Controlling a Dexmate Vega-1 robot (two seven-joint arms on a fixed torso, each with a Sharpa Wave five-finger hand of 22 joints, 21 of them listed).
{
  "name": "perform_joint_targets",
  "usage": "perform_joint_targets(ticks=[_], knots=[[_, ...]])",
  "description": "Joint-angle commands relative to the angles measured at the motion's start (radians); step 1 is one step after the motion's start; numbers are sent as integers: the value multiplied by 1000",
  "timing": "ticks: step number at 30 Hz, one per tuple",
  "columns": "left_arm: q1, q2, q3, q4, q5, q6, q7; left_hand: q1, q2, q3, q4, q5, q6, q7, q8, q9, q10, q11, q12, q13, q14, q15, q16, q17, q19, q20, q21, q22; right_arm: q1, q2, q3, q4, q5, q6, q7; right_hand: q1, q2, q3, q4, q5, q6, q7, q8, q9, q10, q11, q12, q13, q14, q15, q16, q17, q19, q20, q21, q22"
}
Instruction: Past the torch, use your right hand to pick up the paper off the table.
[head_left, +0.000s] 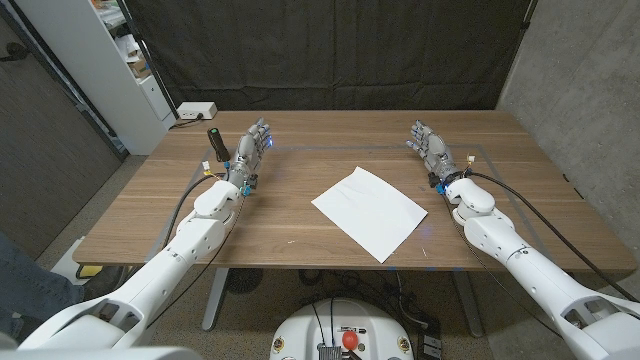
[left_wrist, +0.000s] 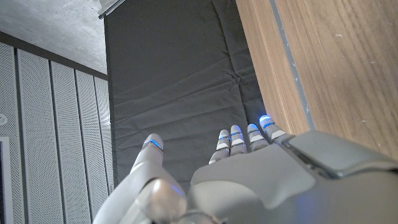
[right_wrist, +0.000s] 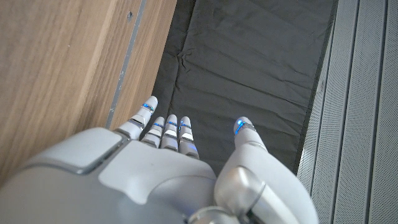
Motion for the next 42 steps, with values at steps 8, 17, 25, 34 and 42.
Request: perform_joint_targets(ticks=[8,17,25,34,42], knots=[[26,-89,-123,-23,118,75,-64,10,2,6,0,4,1,7,5,4,-8,-3,2,5,-10,2,0,5,-32,3,0,4,3,-17,-11,-18,-29,-17,-6,16,8,5,-1,5,7,-1,2,4,2,9,2,2,-7,0,4,0,11,-9,-1,5],[31,-114,-149,-27,147,92,-79,10,4,5,0,4,0,7,4,4,-7,0,-1,5,-10,1,-4,5,-33,4,-6,5,-22,-32,-9,-59,-44,12,-8,21,13,6,-3,4,9,-1,2,4,4,9,-2,2,-6,1,4,-3,13,-8,-6,5],[36,-130,-162,-28,161,97,-89,10,5,4,0,4,0,6,3,4,-6,-3,-3,5,-10,2,-6,5,-35,6,-11,5,-47,-54,-11,-97,-66,21,-15,29,17,8,-7,4,10,-2,1,4,11,9,-3,3,-3,1,4,-7,15,-5,-11,5],[41,-145,-164,-29,173,102,-93,10,7,3,1,3,3,7,3,4,-3,-2,-5,6,-8,1,-8,5,-35,9,-16,5,-72,-85,-14,-136,-77,5,-15,42,16,6,-15,1,23,-2,2,4,35,5,-2,4,19,5,10,-15,34,6,-17,5],[50,-146,-166,-44,186,103,-88,10,8,2,1,3,4,7,3,4,-1,-3,-7,6,-7,1,-10,6,-35,11,-20,5,-98,-117,-18,-177,-126,15,-37,46,13,4,-17,0,27,-1,3,4,41,6,-3,5,23,8,11,-17,38,10,-20,5]])
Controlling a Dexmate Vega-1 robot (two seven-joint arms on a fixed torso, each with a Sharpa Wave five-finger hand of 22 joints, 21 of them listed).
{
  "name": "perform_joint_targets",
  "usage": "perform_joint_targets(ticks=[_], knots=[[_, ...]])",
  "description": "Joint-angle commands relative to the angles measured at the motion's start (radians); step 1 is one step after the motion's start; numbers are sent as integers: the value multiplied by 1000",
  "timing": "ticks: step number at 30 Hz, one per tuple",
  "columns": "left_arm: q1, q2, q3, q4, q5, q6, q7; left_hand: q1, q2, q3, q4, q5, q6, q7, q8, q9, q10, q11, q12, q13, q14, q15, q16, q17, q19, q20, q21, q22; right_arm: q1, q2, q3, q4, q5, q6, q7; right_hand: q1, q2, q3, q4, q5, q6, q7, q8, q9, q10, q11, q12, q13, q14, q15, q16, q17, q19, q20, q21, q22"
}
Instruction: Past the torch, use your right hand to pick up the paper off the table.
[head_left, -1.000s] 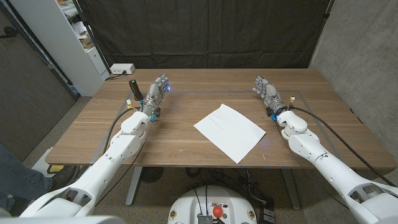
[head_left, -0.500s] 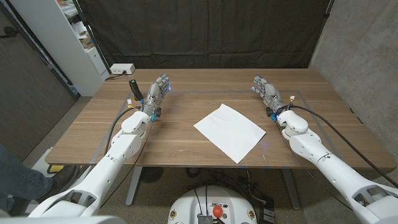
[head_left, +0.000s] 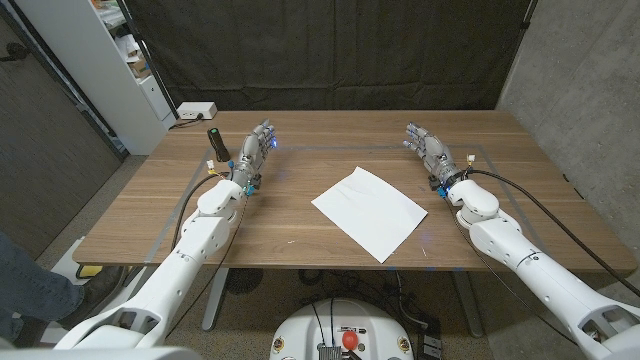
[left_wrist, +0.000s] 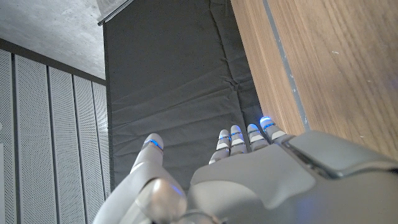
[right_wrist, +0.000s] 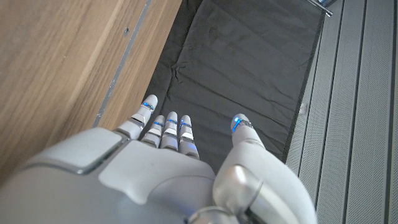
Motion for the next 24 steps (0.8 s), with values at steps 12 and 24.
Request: perform_joint_targets(ticks=[12,24], knots=[[9,-15,-8,-3,21,-12,-9,5,5,1,2,2,5,7,2,5,2,-4,-5,2,-6,1,-7,1,-27,6,-14,6,-54,-65,-11,-102,-88,-10,-46,23,-11,-4,-12,-1,8,-4,-1,4,13,-4,-9,6,30,13,8,-7,42,17,-6,5],[12,-1,-2,-19,39,-27,-4,5,7,0,2,2,6,7,2,5,4,-1,-8,2,-2,0,-8,2,-27,8,-20,6,-75,-77,-17,-149,-149,17,-77,38,-12,-6,-17,-2,2,-7,-7,5,8,-4,-19,8,39,34,8,-15,69,39,-12,4]])
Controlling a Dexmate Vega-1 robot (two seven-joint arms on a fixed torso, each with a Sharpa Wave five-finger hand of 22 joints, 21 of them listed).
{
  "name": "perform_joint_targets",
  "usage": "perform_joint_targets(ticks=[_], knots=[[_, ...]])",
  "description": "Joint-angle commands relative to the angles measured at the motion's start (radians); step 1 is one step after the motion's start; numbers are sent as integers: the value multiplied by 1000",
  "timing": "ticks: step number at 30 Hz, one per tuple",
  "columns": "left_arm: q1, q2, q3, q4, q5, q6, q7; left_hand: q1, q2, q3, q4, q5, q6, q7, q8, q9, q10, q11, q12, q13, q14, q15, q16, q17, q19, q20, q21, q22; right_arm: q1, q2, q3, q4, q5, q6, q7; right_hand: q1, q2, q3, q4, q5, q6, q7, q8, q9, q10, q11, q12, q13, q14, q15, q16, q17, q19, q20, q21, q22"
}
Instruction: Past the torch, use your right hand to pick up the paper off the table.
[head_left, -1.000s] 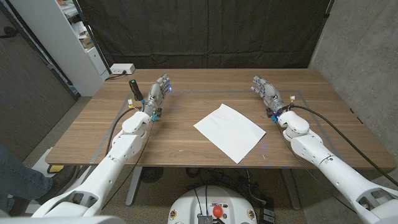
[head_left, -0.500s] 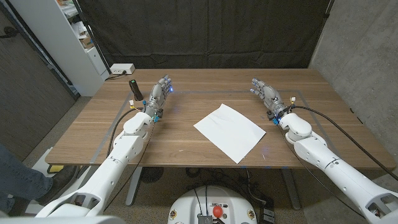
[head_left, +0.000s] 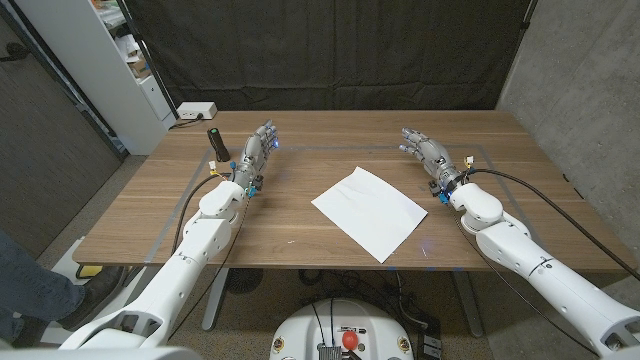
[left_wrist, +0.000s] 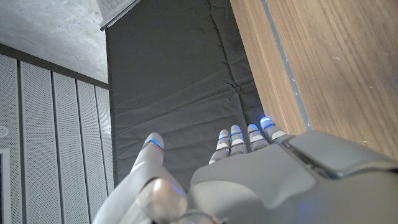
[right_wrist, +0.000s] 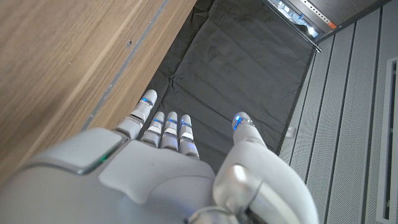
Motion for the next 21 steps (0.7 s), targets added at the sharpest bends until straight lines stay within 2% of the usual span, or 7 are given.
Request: perform_joint_targets(ticks=[1,16,21], knots=[[2,10,4,-8,8,-12,-3,5,7,0,2,2,6,6,1,5,4,-1,-1,2,-3,1,-3,2,-27,8,-2,6,-24,-11,-6,-47,-54,29,-28,15,-2,2,-8,-2,2,-6,-2,5,3,1,-4,4,-1,9,8,-2,6,2,-5,4],[3,18,0,-14,2,-12,-10,6,9,-2,2,1,7,6,1,5,4,-5,-5,3,-1,1,-6,2,-26,8,-10,6,-50,-23,-12,-94,-109,63,-36,23,-3,0,-10,-2,1,-10,-4,6,3,2,-9,5,-1,8,6,-6,8,0,-15,4],[5,20,0,-16,-1,-11,-13,6,9,-2,2,1,7,6,0,5,5,-4,-6,3,-1,2,-6,2,-26,8,-12,6,-59,-34,-13,-120,-153,48,-63,25,-3,-1,-10,-2,2,-11,-3,6,5,-1,-9,5,-1,7,5,-7,9,-1,-18,4]])
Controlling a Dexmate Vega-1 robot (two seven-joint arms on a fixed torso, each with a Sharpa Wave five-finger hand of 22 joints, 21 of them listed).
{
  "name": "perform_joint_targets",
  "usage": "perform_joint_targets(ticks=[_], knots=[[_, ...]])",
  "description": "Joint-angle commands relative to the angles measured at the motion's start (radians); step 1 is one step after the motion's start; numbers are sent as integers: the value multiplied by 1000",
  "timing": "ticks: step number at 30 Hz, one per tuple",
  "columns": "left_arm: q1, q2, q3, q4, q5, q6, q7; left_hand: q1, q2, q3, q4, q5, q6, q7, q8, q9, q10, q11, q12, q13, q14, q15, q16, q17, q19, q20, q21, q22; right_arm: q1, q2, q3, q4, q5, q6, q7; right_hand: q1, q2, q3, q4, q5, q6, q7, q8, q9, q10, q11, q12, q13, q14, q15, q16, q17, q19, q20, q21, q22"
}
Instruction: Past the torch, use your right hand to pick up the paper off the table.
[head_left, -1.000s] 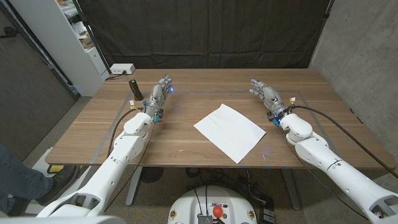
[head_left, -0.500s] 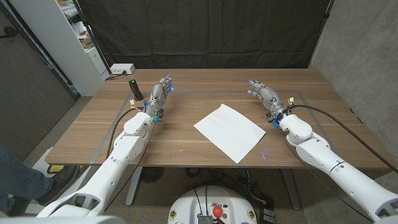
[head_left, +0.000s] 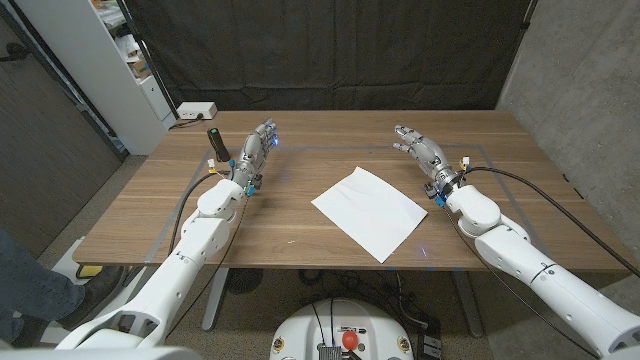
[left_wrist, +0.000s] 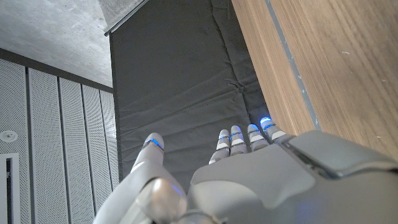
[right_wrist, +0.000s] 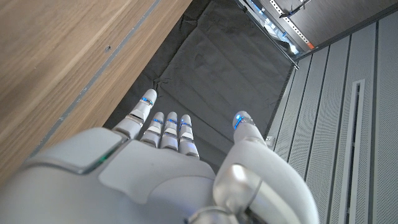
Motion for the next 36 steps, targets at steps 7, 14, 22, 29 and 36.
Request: perform_joint_targets(ticks=[7,14,22,29,36], knots=[[8,8,-2,-12,-4,2,-5,6,10,-3,2,1,5,5,0,5,2,0,-3,3,-1,3,-4,2,-29,5,-3,1,-30,-18,-1,-57,-101,14,-49,15,-1,2,-5,-2,3,-12,-3,6,7,-3,-3,5,2,3,4,0,8,-3,-7,4],[10,12,-1,-25,1,7,0,6,10,-4,2,1,5,5,0,5,2,1,-6,3,-1,3,-5,2,-28,5,-7,1,-43,-21,4,-70,-128,34,-61,18,0,1,-5,-2,5,-12,-3,6,7,-4,-4,6,2,2,4,-1,9,-4,-11,4],[13,11,2,-29,0,5,0,6,11,-4,2,0,6,5,0,5,3,0,-7,3,0,3,-6,2,-28,4,-11,1,-59,-25,11,-88,-159,48,-75,21,0,1,-5,-2,7,-15,-3,7,10,-5,-5,6,1,-1,3,-3,7,-4,-17,4],[18,12,5,-42,9,6,15,7,12,-5,2,0,7,5,0,5,5,3,-9,3,1,3,-8,2,-26,0,-15,2,-66,-35,9,-109,-221,44,-93,25,0,-2,-4,-2,9,-16,-3,7,12,-7,-7,6,-7,-11,-1,-5,-9,-13,-30,5],[19,13,9,-45,14,5,22,9,15,-7,1,-1,16,5,2,5,19,2,-9,3,14,1,-7,2,-9,-29,-20,1,-72,-46,6,-131,-282,21,-112,27,1,-3,-4,-1,11,-20,-2,7,13,-7,-9,7,-7,-13,-1,-6,-8,-16,-34,5]])
